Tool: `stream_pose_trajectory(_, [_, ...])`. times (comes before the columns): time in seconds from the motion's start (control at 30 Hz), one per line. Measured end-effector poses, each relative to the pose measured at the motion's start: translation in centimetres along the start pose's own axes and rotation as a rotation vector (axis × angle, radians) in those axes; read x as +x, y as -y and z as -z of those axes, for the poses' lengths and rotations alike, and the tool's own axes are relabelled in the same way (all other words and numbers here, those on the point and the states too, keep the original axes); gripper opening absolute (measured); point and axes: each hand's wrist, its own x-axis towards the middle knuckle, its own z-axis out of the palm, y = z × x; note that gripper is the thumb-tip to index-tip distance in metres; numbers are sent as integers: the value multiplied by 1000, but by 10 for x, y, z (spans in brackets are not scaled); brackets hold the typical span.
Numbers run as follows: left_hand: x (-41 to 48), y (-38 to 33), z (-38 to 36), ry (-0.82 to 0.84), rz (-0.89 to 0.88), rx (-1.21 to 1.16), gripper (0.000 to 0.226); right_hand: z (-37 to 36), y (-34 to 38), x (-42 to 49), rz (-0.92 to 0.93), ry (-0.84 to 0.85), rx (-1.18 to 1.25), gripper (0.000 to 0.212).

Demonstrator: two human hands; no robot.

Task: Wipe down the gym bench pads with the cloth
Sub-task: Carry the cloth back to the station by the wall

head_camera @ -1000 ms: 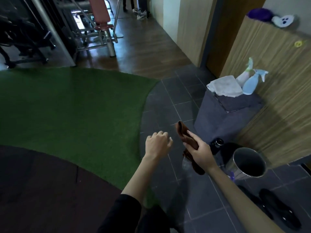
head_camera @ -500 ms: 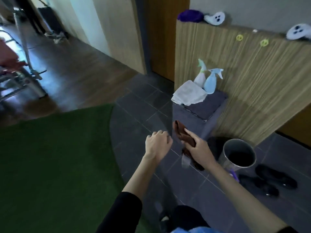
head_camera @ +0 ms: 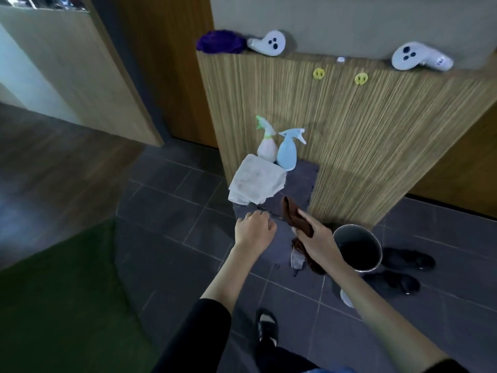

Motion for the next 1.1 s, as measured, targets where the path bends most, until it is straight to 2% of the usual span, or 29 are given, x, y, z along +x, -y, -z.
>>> stream_pose_trajectory(0.17, [67, 11, -3, 53, -81, 40, 31, -3, 6, 54, -14, -74, -34, 50])
stream_pose_trajectory(0.4, [144, 21, -20, 175, -208, 121, 37, -24, -11, 117, -129, -182, -118, 52])
stream_pose_trajectory(0.6, [204, 36, -59, 143, -294, 154, 41, -52, -42, 175, -177, -244, -199, 53])
stream_pose_trajectory(0.7, [230, 44, -80, 155, -312, 185, 50, -67, -60, 203, -188, -265, -228, 54])
stream_pose_trajectory(0.83, [261, 54, -106, 170, -340, 228, 58, -83, -89, 241, -189, -256, -336, 54])
stream_pose_trajectory(1.1, [304, 74, -156, 129, -338, 236, 59, -122, -134, 281, -266, -189, -535, 53])
